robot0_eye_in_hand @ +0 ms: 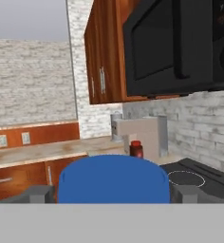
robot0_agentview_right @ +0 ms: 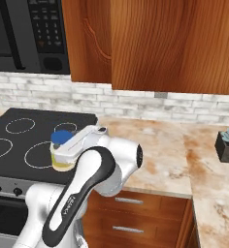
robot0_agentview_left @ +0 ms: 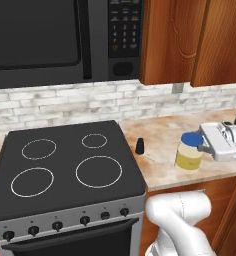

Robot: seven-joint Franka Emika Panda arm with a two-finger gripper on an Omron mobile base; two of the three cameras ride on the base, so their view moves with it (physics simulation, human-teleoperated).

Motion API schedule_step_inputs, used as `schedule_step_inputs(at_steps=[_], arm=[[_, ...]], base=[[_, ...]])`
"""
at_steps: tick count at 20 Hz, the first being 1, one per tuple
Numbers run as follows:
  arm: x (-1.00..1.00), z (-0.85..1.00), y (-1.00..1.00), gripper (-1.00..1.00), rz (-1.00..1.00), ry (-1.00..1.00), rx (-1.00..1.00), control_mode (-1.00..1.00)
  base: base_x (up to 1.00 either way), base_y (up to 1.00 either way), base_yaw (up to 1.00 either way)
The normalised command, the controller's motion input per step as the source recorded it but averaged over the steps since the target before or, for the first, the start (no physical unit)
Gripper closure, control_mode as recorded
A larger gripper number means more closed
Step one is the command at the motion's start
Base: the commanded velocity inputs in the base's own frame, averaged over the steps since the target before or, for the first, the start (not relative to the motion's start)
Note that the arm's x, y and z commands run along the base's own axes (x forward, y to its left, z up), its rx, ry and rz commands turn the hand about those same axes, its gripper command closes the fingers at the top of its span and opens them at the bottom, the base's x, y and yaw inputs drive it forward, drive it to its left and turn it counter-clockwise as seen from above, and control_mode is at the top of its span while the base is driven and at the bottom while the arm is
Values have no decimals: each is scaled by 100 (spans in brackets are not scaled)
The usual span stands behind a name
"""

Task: Collect the paprika, mayonnaise, and shaker from the cabinet and place them next to the stove.

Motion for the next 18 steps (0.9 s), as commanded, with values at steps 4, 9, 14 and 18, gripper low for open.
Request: schedule_step_inputs(at_steps=[4,9,14,18], arm=[[59,-45,0,100,1,0,-4,-100],[57,-51,0,100,4,0,-4,-100],[58,-54,0,100,10,0,0,-100],[59,-52,0,100,11,0,0,-100]], base=[[0,0,0],[0,0,0],[0,0,0],[0,0,0]])
